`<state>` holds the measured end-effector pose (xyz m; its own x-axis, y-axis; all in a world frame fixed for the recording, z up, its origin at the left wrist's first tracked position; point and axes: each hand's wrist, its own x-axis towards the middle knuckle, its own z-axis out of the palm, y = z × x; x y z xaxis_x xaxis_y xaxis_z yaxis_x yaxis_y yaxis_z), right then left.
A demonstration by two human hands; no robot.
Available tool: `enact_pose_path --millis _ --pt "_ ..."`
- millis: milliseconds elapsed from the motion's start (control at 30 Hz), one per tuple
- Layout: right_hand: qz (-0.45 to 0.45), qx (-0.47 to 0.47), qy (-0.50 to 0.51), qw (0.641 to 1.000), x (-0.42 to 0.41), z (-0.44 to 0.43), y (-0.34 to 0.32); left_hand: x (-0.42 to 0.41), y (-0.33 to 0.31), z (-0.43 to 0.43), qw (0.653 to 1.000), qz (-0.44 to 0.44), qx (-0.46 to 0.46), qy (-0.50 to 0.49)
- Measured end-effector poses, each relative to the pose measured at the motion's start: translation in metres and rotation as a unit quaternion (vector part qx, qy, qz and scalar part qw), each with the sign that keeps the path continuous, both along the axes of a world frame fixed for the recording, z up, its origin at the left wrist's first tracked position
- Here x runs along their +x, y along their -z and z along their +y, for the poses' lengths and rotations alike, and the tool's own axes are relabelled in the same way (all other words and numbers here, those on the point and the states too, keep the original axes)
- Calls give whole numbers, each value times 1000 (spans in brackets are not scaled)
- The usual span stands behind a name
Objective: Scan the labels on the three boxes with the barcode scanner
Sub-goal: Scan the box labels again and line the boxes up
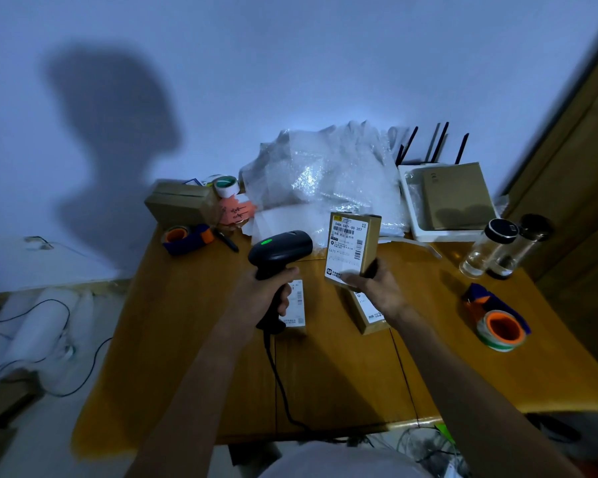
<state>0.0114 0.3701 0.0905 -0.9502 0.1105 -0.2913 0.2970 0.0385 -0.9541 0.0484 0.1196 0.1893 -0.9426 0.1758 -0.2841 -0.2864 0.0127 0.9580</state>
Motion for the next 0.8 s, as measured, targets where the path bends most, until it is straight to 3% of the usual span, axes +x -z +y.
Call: enact_pose_path --millis 800 --pt "-3 9 -4 1000 -5 -2 5 -8 10 1 1000 -20 2 -2"
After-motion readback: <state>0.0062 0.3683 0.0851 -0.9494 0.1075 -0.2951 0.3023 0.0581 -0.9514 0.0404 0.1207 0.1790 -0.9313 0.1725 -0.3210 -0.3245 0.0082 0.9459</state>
